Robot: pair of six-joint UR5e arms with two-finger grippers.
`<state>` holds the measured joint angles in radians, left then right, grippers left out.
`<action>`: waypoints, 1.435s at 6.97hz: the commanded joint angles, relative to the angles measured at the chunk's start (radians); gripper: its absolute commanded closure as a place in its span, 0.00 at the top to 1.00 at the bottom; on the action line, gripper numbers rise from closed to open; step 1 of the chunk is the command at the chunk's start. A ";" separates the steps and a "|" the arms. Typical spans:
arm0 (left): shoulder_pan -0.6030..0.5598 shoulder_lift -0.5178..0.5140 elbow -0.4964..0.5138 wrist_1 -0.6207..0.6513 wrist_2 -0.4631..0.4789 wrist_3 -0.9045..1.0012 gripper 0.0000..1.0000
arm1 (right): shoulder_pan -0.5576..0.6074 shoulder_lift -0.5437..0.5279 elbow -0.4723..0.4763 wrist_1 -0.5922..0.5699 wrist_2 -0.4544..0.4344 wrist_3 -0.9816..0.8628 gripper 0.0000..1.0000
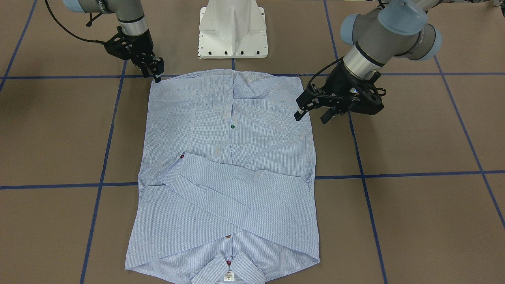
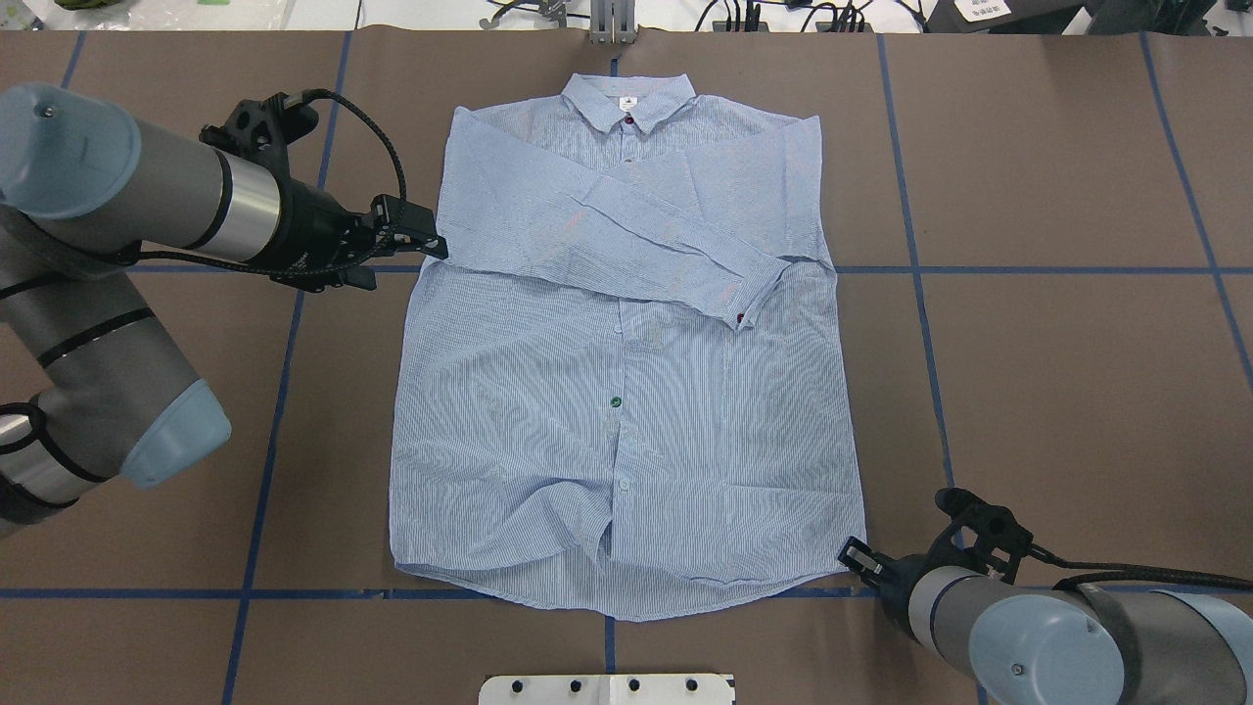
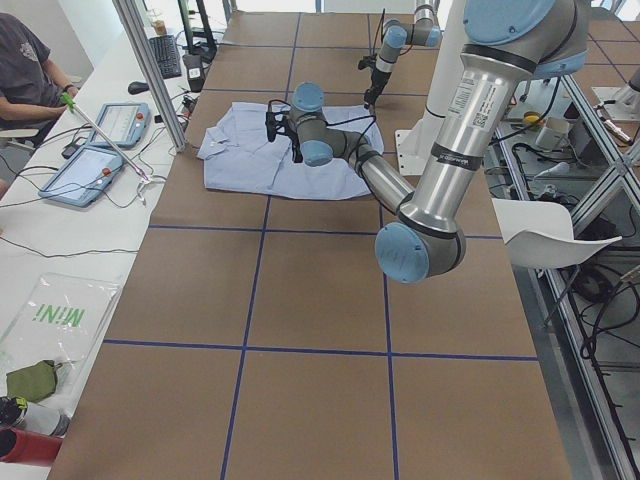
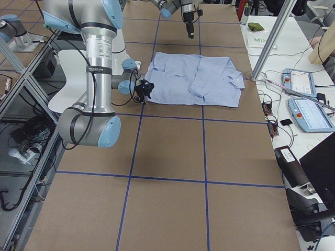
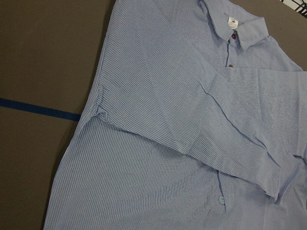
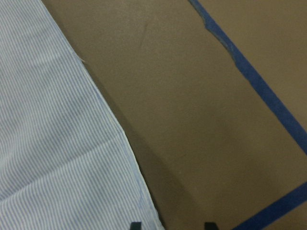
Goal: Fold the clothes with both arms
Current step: 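Move the left gripper to one hem corner while the right gripper moves to the other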
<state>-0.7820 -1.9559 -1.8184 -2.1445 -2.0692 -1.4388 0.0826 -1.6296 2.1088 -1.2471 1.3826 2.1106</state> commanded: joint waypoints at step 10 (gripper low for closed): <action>0.405 0.265 -0.210 0.181 0.261 -0.175 0.87 | 0.045 -0.006 0.027 0.000 0.006 0.008 0.00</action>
<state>-0.4055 -1.6979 -2.0422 -1.9652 -1.8111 -1.5904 0.1272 -1.6353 2.1361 -1.2471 1.3918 2.1172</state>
